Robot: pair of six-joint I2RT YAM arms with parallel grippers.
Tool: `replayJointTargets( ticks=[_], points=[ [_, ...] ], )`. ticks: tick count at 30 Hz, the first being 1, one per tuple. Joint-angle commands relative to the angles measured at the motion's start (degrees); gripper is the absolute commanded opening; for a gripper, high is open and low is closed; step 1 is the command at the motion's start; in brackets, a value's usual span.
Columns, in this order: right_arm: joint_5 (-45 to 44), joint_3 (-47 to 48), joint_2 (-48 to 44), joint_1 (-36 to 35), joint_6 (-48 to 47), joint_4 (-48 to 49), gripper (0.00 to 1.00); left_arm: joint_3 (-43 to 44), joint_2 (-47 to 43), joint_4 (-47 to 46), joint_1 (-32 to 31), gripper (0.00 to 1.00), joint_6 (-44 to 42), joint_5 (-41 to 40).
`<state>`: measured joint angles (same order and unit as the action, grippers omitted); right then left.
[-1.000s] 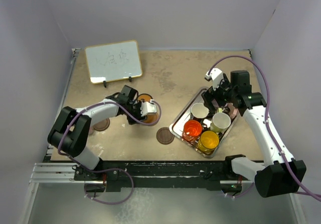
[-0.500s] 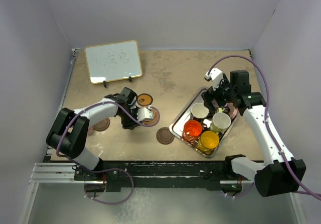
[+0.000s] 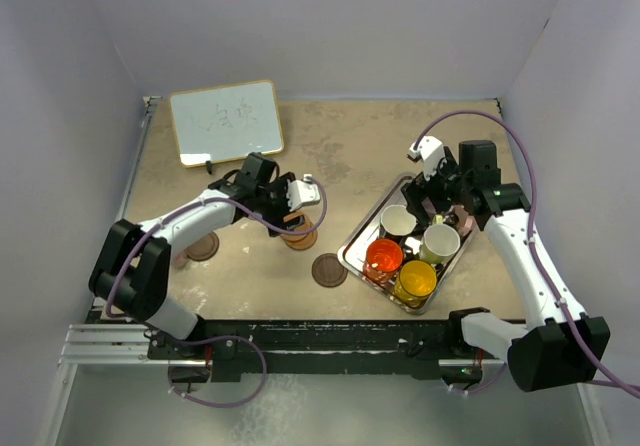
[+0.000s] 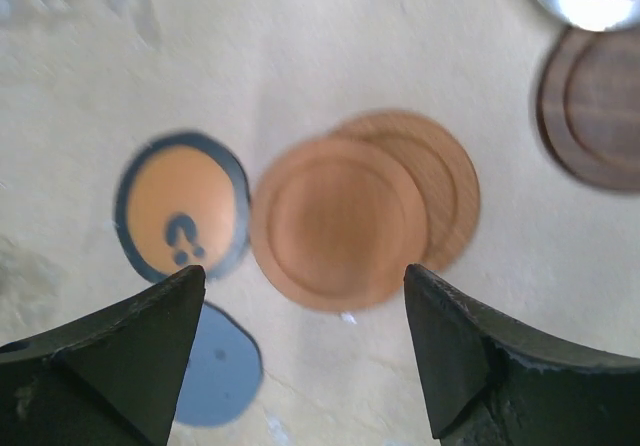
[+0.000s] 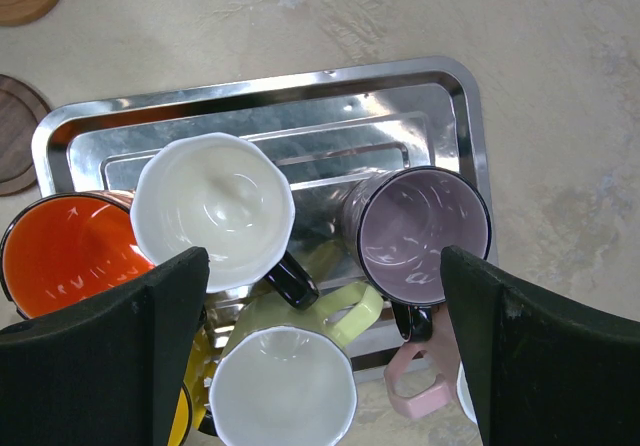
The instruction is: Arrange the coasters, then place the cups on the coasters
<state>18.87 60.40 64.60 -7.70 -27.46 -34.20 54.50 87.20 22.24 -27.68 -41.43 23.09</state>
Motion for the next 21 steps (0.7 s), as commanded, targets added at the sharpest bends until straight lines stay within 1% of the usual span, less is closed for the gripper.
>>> replayJointTargets(
  ticks=[1,6,11,21],
  points=[
    [-0.9,0.4,0.4,0.2,-0.6,-0.2,1.00,6.2,4.6,-8.9,-1.9,0.79,5.3,0.4],
    [-1.0,0.3,0.3,0.3,-0.7,-0.3,1.00,10.6,11.0,-9.6,-4.4,0.83,6.3,-0.4],
    [-1.2,0.3,0.4,0.2,-0.9,-0.3,1.00,11.8,14.7,-9.8,-5.5,0.83,6.5,-0.4],
    [-1.4,0.2,0.7,0.2,-1.0,-0.4,1.00,12.8,17.5,-2.3,-5.4,0.71,3.1,0.0]
  ],
)
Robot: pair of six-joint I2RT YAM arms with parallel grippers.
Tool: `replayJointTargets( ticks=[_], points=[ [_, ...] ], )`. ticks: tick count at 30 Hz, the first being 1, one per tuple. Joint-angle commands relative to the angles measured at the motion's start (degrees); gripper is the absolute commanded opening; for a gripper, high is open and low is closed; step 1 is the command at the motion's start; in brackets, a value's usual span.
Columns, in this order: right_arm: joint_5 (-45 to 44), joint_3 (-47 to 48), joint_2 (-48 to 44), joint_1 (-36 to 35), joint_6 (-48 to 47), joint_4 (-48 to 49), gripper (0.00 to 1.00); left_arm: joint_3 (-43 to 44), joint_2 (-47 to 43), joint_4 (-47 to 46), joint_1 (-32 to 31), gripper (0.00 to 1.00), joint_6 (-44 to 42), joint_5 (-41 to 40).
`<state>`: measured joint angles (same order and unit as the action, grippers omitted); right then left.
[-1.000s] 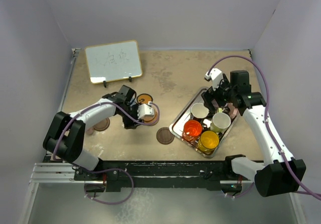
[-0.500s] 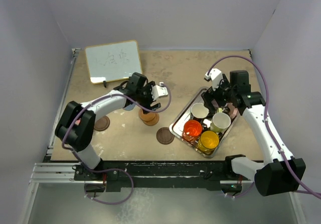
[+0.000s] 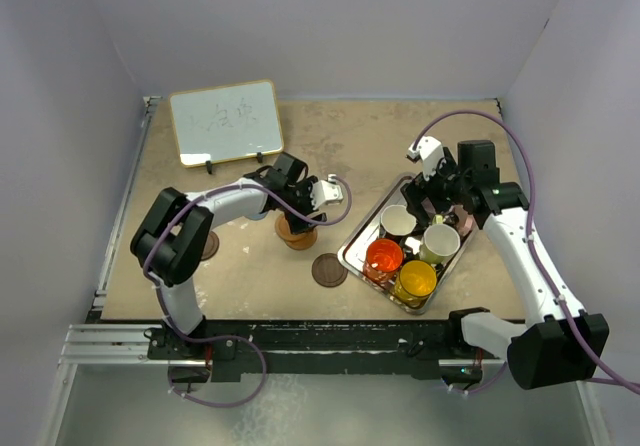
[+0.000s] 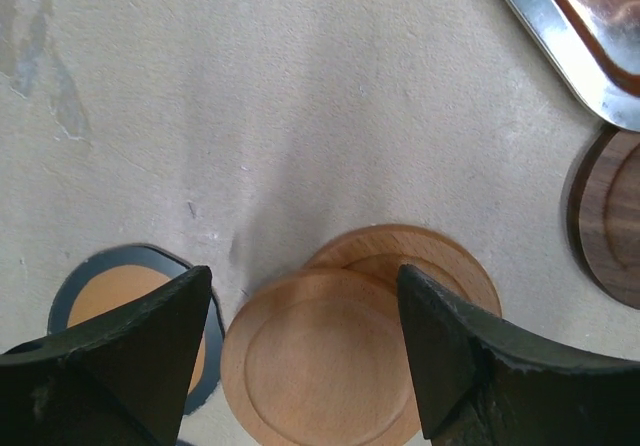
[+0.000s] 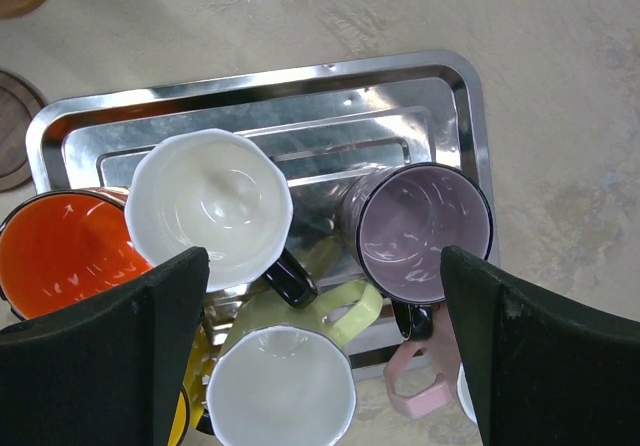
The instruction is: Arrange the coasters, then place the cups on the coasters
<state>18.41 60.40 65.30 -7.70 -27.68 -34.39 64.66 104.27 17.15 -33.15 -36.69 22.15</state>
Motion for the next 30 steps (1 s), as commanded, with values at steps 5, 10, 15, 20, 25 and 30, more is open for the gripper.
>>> replayJointTargets(
  ticks=[5,10,15,20,25,30],
  points=[
    [-1.0,0.2,0.0,0.2,-0.8,-0.2,1.00,2.5,0.2,5.9,0.2,0.66,-2.7,-0.3],
    [-1.0,0.2,-0.1,0.2,-0.9,-0.2,1.00,0.9,-1.7,7.6,1.7,0.62,-3.4,-0.8],
    [-1.0,0.2,-0.1,0.2,-1.0,-0.3,1.00,-1.5,-4.0,9.6,4.3,0.60,-4.1,-0.6],
    [-1.0,0.2,0.0,0.2,-1.0,-0.3,1.00,-5.4,-6.4,11.3,6.5,0.58,-5.0,0.5],
    [-0.9,0.3,0.2,0.2,-1.0,-0.3,1.00,-9.5,-9.1,11.9,8.4,0.57,-5.6,0.7],
    [-0.9,0.4,0.4,0.2,-1.0,-0.4,1.00,-12.0,-10.7,13.6,9.3,0.57,-6.1,0.4]
  ],
)
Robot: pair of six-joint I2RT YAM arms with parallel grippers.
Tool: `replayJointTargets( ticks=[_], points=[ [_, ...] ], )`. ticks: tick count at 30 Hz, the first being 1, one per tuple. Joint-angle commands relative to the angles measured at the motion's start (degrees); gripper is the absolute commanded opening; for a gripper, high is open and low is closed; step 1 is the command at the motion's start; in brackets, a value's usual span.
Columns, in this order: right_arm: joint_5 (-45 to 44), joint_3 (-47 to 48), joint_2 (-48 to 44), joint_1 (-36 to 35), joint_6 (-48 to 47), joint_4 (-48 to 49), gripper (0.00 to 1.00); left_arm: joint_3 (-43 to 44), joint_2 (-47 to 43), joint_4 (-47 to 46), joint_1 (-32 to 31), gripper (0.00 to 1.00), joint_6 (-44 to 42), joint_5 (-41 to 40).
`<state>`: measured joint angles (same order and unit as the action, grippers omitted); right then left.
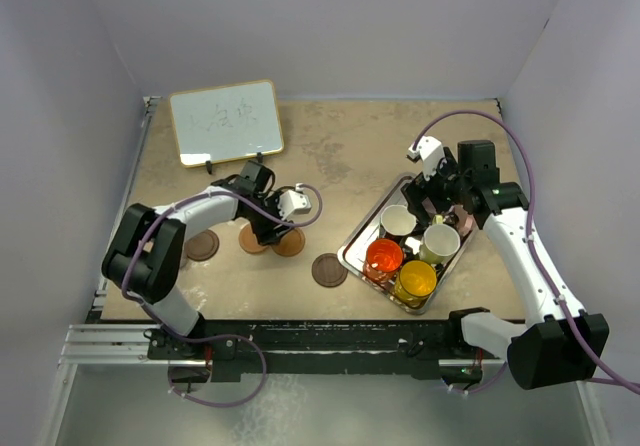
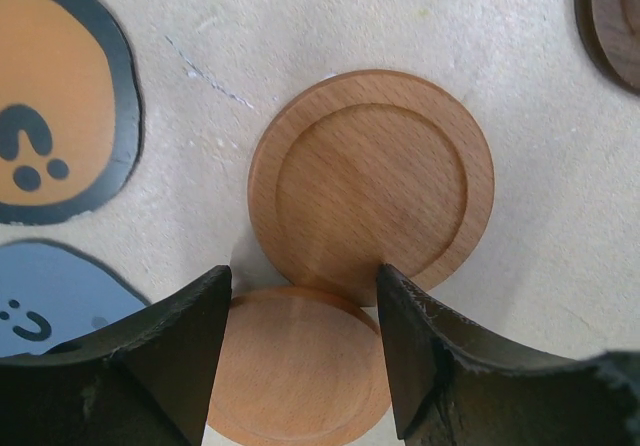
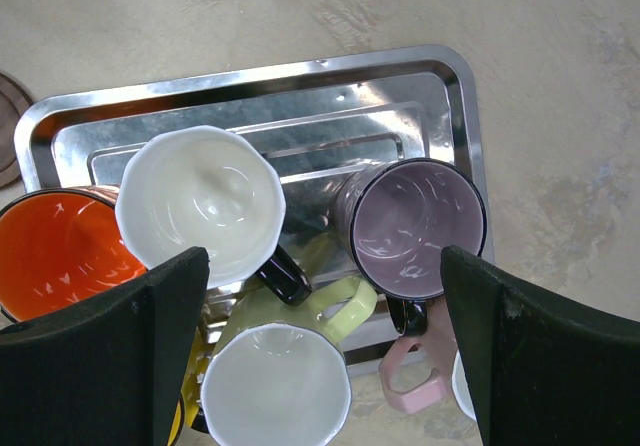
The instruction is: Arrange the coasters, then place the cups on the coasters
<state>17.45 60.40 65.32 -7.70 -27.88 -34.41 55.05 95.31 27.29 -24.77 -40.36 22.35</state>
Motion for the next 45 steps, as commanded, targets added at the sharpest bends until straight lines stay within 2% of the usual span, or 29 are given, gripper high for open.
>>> replayJointTargets(
  ticks=[1,12,27,38,45],
  points=[
    [0.1,0.4,0.3,0.2,-0.8,-0.4,1.00,-2.8,-2.0,3.8,1.1,0.57,-2.4,0.2],
    [0.2,0.4,0.3,0.1,-0.9,-0.6,1.00,-3.1,-3.3,-0.9,1.3,0.67,-0.3,2.7],
    [-0.5,0.2,0.3,0.1,-1.1,-0.5,1.00,-0.5,1.9,-15.5,-4.6,0.69,4.2,-3.3],
    [-1.0,0.2,0.8,0.2,-1.4,-0.6,1.00,-1.1,0.1,-20.2,-5.5,0.71,5.6,-4.2],
    [-1.2,0.2,0.6,0.2,-1.3,-0.6,1.00,0.9,0.8,-19.3,-6.1,0.72,6.3,-3.2]
  ],
)
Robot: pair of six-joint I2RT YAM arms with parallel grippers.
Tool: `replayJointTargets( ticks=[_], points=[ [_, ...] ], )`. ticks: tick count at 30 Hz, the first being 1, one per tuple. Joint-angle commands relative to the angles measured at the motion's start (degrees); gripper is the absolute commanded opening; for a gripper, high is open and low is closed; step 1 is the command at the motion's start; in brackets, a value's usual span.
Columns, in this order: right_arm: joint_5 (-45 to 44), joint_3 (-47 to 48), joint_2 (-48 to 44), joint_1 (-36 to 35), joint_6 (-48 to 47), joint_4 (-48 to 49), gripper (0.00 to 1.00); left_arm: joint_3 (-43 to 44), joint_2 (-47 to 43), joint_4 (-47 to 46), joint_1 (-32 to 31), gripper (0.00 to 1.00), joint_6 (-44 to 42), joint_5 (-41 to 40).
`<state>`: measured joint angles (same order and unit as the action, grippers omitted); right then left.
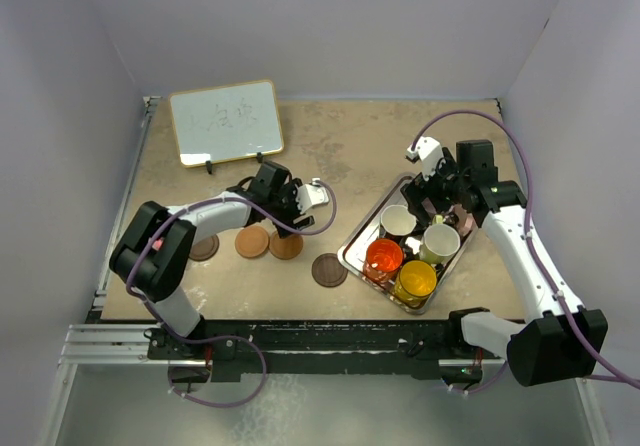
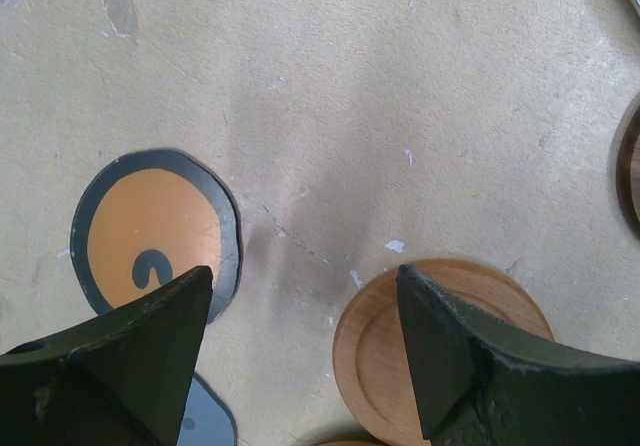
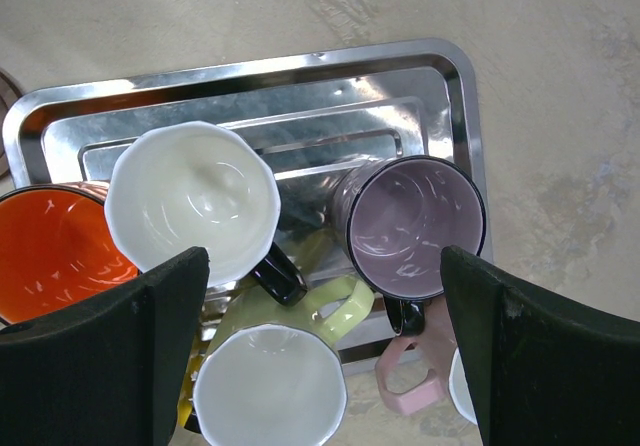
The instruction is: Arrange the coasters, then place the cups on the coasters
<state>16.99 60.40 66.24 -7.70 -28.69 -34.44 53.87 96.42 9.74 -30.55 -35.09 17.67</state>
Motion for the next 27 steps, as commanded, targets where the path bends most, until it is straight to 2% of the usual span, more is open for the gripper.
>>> replayJointTargets(
  ticks=[1,13,21,27],
  points=[
    [-0.7,0.2,-0.2,0.2,-0.6,-0.6,1.00,2.0,-0.8,-1.9,-0.3,0.72,1.1,1.5],
    [-0.9,0.1,-0.5,0.1,-0.6,-0.6,1.00,3.4,1.4,1.0,-0.3,0.73,-2.4,1.7],
    [-1.1,0.1,0.0,0.2,-0.9,-0.6,1.00,2.3,-6.7,3.9,1.1,0.73,-2.9,6.1],
    [-0.9,0.2,0.0,0.2,-0.9,-0.7,1.00,0.1,-6.8,6.4,1.3,0.73,-8.3,4.6]
  ],
)
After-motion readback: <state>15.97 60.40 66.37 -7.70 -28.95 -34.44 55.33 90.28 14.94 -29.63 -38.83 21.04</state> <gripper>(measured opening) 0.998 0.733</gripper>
